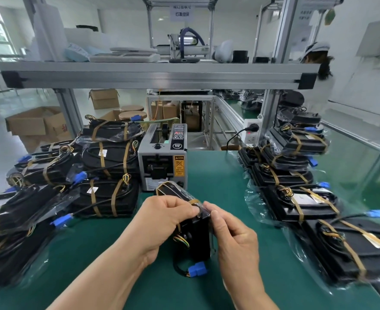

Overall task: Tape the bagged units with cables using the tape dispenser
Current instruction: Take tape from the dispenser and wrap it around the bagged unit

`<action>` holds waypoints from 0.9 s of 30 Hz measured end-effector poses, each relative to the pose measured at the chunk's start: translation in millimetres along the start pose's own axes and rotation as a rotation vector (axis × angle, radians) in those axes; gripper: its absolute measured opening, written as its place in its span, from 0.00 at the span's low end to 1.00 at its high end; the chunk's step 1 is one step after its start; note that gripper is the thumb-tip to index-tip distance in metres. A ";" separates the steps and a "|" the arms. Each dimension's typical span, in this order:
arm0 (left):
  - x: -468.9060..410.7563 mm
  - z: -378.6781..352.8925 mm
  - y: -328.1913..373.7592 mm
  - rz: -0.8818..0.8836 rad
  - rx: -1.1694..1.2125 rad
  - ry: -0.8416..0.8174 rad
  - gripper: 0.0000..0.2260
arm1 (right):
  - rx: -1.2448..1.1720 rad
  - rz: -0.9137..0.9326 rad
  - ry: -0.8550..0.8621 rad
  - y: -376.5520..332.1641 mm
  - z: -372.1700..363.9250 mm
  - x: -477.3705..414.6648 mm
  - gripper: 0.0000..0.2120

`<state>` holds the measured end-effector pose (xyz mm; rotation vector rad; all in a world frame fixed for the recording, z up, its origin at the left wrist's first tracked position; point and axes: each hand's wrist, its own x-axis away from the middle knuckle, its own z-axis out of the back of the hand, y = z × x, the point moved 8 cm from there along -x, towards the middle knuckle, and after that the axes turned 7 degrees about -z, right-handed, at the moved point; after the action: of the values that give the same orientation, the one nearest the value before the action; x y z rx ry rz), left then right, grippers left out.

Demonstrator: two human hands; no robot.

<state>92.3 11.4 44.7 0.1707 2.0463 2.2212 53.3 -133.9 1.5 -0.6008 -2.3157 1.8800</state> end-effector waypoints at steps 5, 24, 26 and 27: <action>0.0 0.6 -1.8 0.012 -0.001 0.011 0.08 | 0.014 0.025 -0.014 -2.3 -0.1 2.3 0.16; 0.7 8.4 -7.7 -0.097 -0.274 0.117 0.11 | -0.025 0.020 -0.047 1.0 -3.0 5.3 0.09; 0.6 9.3 -8.2 -0.110 -0.282 0.135 0.14 | -0.016 0.016 -0.047 1.4 -3.6 5.6 0.11; 0.0 9.4 -8.1 -0.119 -0.282 0.133 0.14 | -0.007 0.016 -0.047 1.5 -4.0 5.7 0.11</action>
<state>93.9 21.4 37.5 -0.1249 1.7225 2.4693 49.7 -128.0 0.1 -0.5846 -2.3537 1.9146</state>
